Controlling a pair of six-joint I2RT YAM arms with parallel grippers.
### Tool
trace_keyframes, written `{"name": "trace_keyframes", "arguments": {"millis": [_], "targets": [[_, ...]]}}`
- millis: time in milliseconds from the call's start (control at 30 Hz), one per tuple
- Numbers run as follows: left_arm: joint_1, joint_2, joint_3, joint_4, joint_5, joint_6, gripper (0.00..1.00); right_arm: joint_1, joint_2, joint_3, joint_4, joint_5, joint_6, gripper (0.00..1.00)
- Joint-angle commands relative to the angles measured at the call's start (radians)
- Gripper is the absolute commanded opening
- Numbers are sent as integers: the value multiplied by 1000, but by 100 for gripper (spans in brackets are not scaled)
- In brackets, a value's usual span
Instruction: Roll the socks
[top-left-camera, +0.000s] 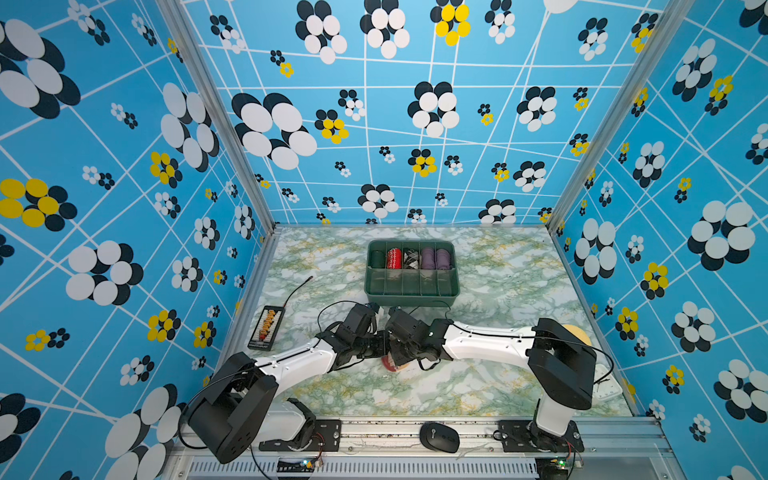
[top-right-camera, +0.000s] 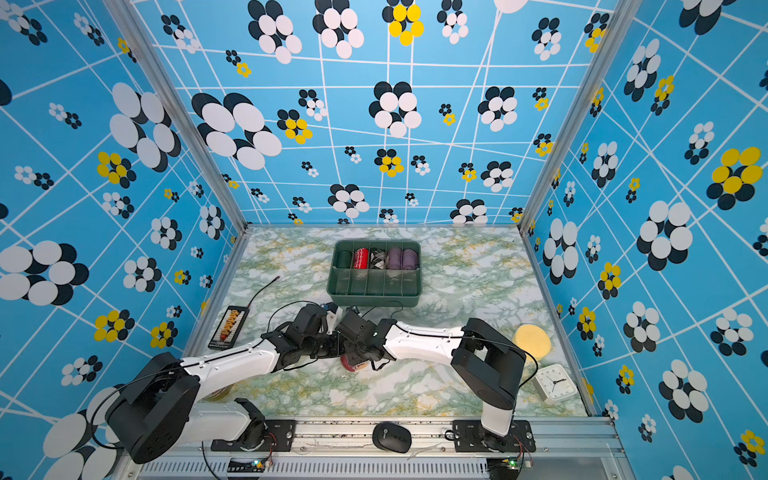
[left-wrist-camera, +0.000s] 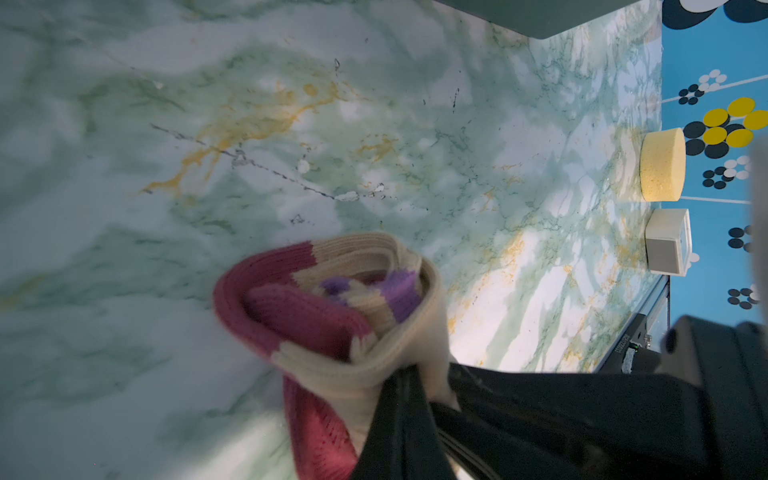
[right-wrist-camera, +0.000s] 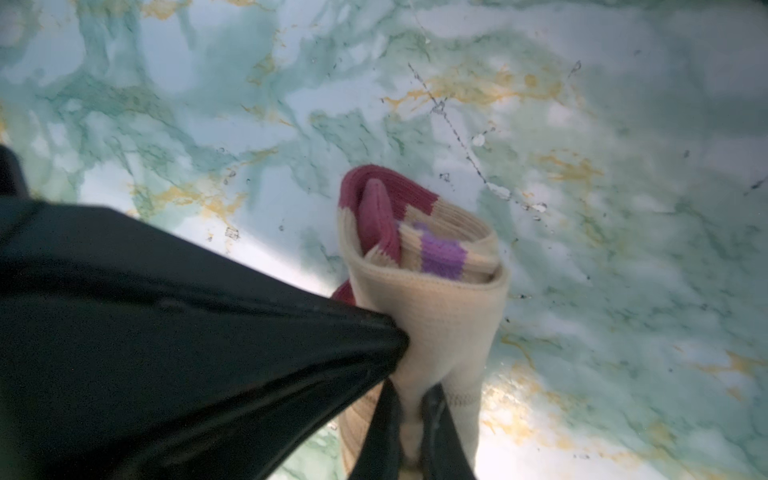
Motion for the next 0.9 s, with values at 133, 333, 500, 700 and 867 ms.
{"name": "trace_keyframes", "arguments": {"millis": [133,333,500,700,867], "targets": [[-55,39,-53,-64,49,6,0,19,61,-43,-73,-50,5,0],[-56,38,-91,-72,54,10,0,17,31,-63,-35,-53,15,8],[-56,35,-112,-90,46,19,0,12,5,-73,-10,-60,16,16],[-55,63,-126,-94,40,33,0,-11,-48,-118,65,-101,30,20],[-54,85,-132,-84,39,37,0,-36,-88,-158,120,-137,46,26]]}}
